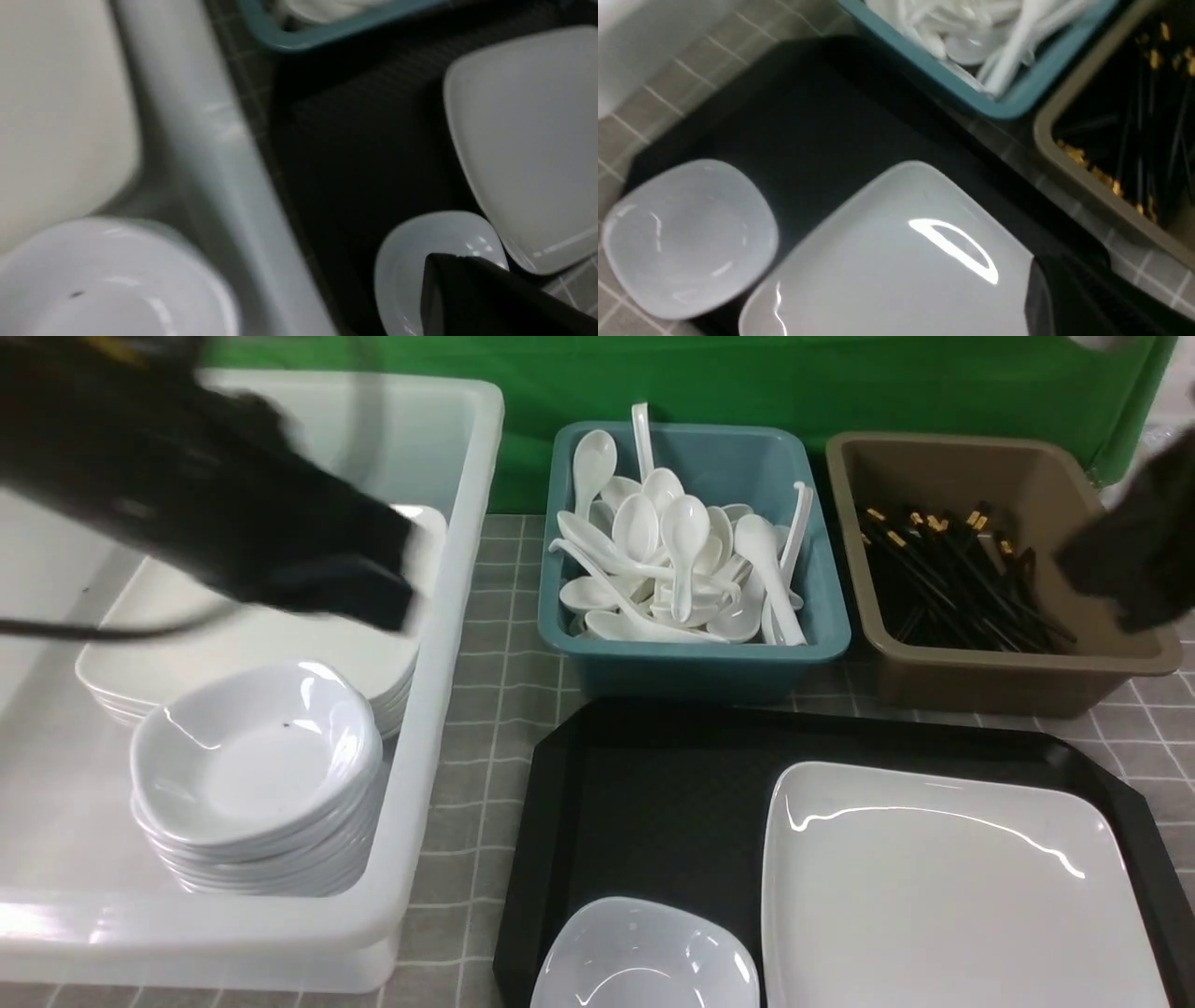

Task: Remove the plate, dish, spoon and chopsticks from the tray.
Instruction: Use the left arm to grab a small plate from the dinner plate

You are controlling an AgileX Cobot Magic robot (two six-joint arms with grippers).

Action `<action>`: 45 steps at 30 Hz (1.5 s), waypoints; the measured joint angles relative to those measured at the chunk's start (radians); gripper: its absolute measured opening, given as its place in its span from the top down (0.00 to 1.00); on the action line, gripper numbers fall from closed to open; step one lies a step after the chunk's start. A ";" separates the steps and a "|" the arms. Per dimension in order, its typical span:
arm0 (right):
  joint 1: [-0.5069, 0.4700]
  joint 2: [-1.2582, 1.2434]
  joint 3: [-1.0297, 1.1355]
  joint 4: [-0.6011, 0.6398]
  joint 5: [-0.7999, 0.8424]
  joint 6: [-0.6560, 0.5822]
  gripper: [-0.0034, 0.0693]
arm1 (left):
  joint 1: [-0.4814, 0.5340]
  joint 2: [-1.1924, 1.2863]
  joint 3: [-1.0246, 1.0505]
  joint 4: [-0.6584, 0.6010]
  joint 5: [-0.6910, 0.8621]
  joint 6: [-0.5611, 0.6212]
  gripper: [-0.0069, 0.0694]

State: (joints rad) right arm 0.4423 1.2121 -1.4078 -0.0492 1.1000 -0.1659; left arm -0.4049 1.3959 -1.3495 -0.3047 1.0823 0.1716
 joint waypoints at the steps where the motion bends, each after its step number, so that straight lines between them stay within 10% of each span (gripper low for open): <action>1: -0.018 -0.011 0.019 0.001 0.016 0.001 0.92 | -0.092 0.054 -0.002 0.037 -0.005 -0.027 0.90; 8: -0.032 -0.089 0.182 0.049 -0.032 0.015 0.92 | -0.289 0.306 -0.002 0.107 -0.037 -0.064 0.86; 23: -0.032 -0.147 0.227 0.077 -0.115 -0.006 0.92 | -0.299 0.533 -0.003 0.178 -0.119 -0.014 0.26; 31: -0.032 -0.147 0.227 0.077 -0.134 -0.006 0.92 | -0.299 0.588 -0.003 0.157 -0.121 -0.014 0.30; 38: -0.032 -0.147 0.227 0.077 -0.142 -0.006 0.92 | -0.299 0.591 -0.005 0.133 -0.048 -0.015 0.67; 45: -0.032 -0.147 0.227 0.077 -0.159 -0.008 0.92 | -0.299 0.560 -0.050 0.137 -0.006 -0.050 0.74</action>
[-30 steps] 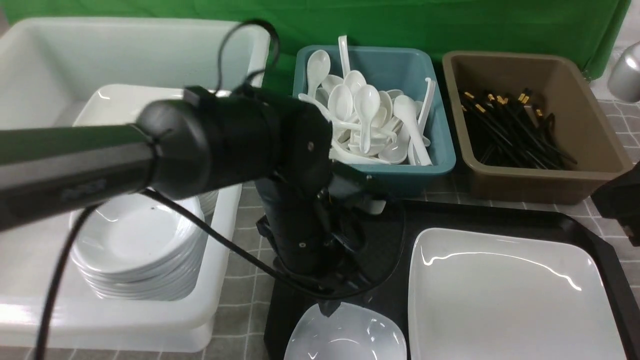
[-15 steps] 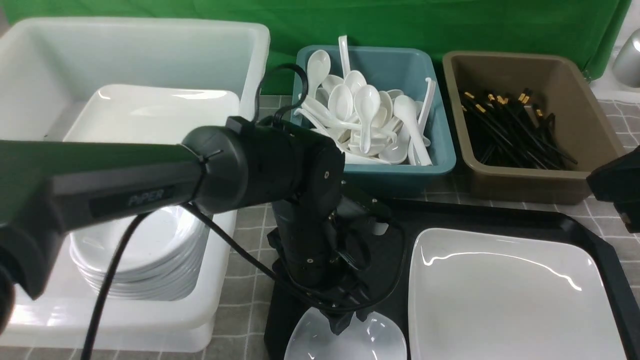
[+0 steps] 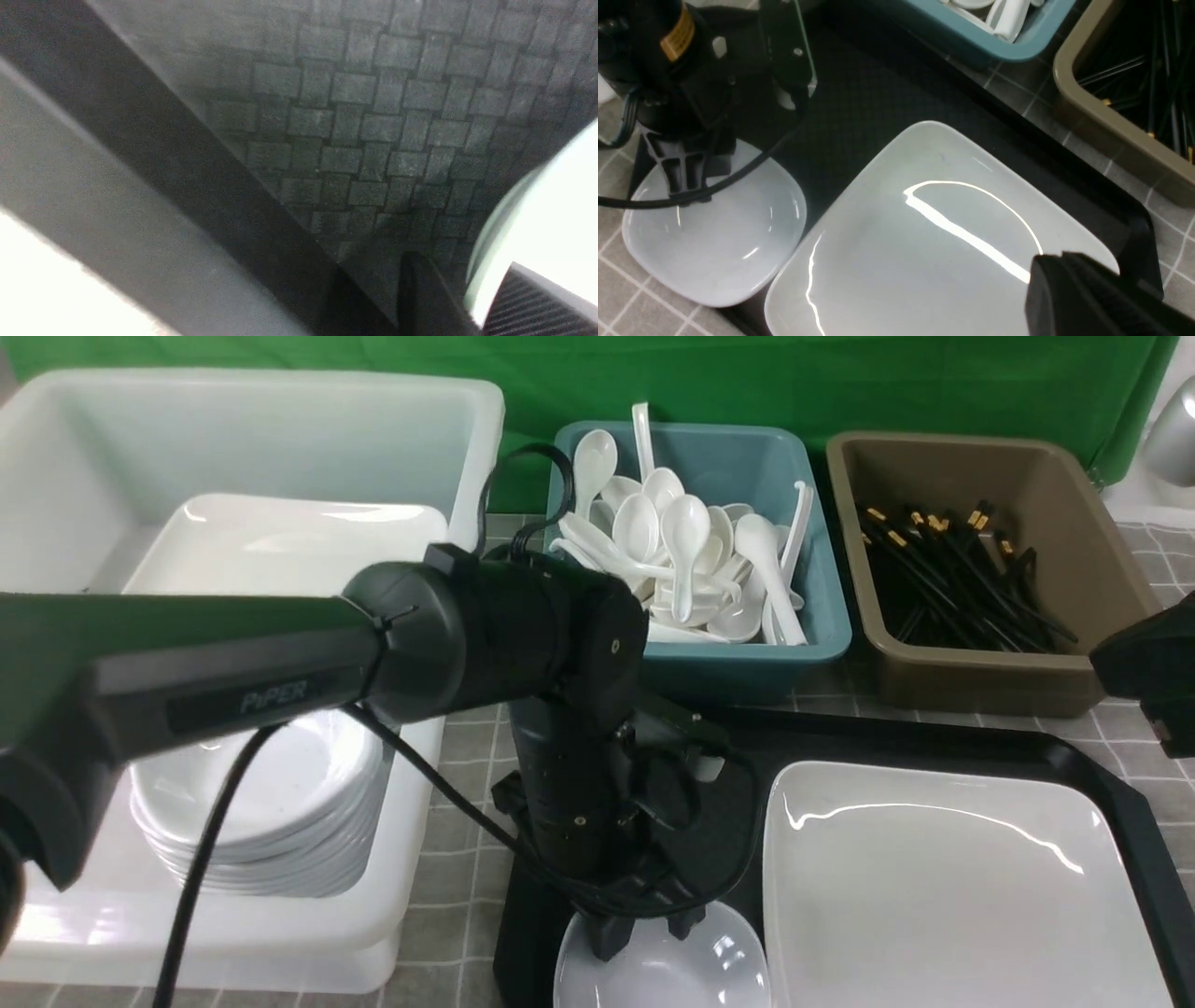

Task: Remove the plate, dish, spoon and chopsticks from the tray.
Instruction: Use the left arm to grab a small plate from the dinner plate, then use the left arm to put the small plate into the large storage box on the left

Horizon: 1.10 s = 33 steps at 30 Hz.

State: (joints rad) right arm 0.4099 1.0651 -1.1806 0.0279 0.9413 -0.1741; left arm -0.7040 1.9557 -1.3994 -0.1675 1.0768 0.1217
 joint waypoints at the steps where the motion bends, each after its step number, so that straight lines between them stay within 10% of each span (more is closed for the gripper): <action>1: 0.000 0.000 0.000 0.000 -0.001 0.000 0.92 | 0.000 -0.015 -0.023 0.004 0.016 -0.008 0.79; 8: -0.001 0.000 -0.059 0.053 -0.005 -0.033 0.92 | 0.071 -0.148 -0.180 -0.091 0.102 -0.021 0.87; 16: 0.028 0.077 -0.205 0.461 -0.007 -0.328 0.91 | 0.384 -0.404 -0.213 -0.202 0.129 0.000 0.87; 26: 0.255 0.325 -0.335 0.481 -0.022 -0.364 0.91 | 0.898 -0.573 0.125 -0.306 0.124 0.151 0.87; 33: 0.262 0.353 -0.342 0.479 -0.026 -0.364 0.91 | 0.945 -0.570 0.254 -0.283 0.061 0.217 0.87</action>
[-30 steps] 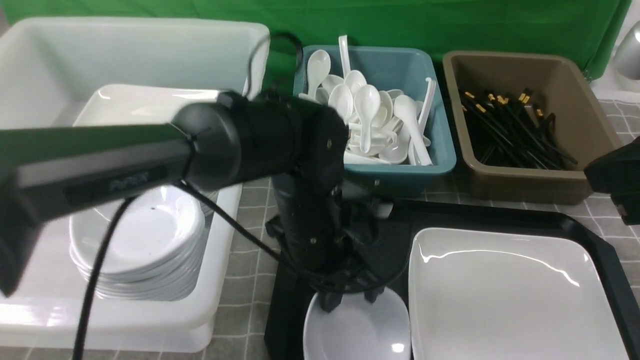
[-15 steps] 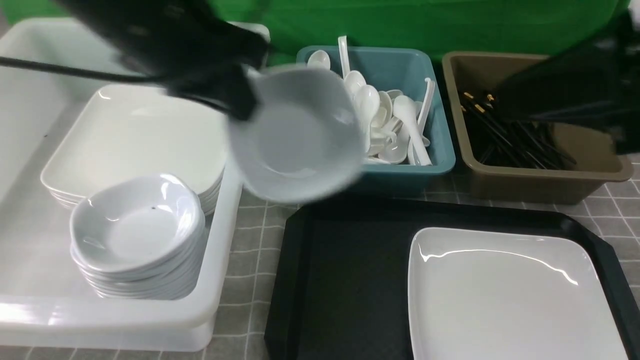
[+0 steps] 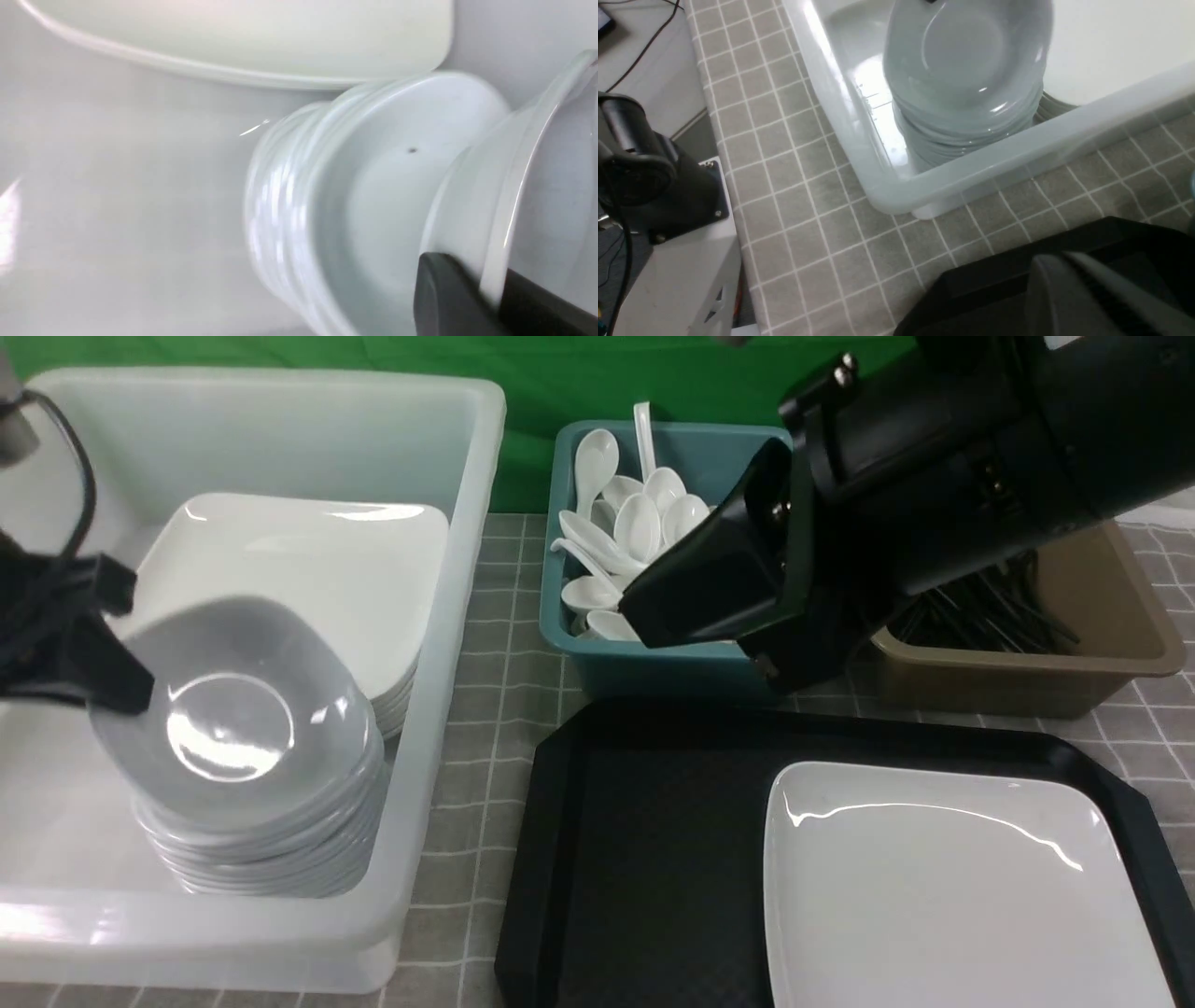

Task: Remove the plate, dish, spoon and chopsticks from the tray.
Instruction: Use the left arm to put the small plate into the large storage box on the left

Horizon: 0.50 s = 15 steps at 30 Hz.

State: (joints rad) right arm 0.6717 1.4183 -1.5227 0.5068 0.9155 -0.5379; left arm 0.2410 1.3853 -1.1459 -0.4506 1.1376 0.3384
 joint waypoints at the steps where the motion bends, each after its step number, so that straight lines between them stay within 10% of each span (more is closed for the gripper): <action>1: 0.000 0.000 -0.001 0.000 0.000 0.000 0.91 | 0.000 0.002 0.008 0.011 -0.021 0.000 0.86; 4: 0.000 0.000 -0.003 0.000 0.004 0.000 0.91 | 0.002 0.006 0.010 0.019 -0.042 0.003 0.81; 8: 0.000 -0.001 -0.008 -0.052 0.025 0.033 0.91 | -0.001 0.010 -0.003 0.061 -0.064 0.009 0.48; 15: 0.000 -0.057 -0.039 -0.448 0.125 0.276 0.91 | -0.022 0.001 -0.208 0.178 0.000 -0.061 0.14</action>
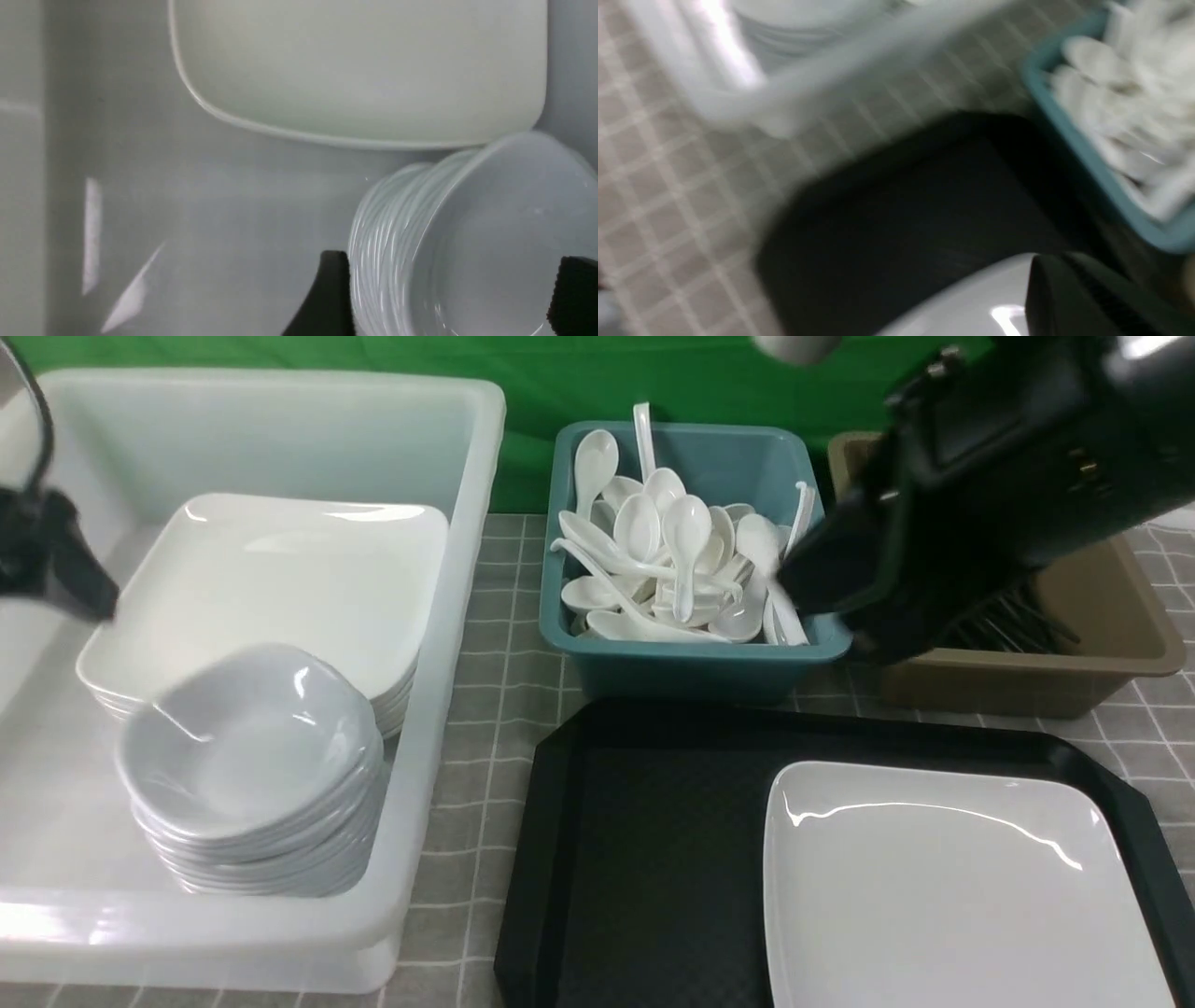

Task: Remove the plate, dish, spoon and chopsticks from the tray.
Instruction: Use the left arm to put the small plate into the large storage box on the left, then use the left arm to grab a plate from the dinner plate

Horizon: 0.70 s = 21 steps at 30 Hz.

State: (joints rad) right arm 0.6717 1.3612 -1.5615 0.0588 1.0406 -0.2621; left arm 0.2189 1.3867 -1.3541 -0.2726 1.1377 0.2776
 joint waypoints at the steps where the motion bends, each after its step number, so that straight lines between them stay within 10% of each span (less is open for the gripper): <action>1: 0.000 -0.018 0.000 -0.065 0.026 0.034 0.91 | -0.029 -0.003 -0.038 0.003 0.019 -0.007 0.17; 8: -0.087 -0.134 0.039 -0.249 0.126 0.161 0.91 | -0.557 0.052 -0.152 0.042 -0.060 -0.190 0.83; 14: -0.259 -0.237 0.239 -0.254 0.126 0.199 0.92 | -0.871 0.310 -0.217 0.054 -0.163 -0.309 0.90; 21: -0.360 -0.356 0.442 -0.142 0.119 0.193 0.92 | -0.984 0.626 -0.379 0.063 -0.184 -0.332 0.76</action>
State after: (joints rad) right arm 0.3115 1.0057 -1.1192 -0.0830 1.1597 -0.0687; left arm -0.7654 2.0126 -1.7332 -0.2096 0.9537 -0.0548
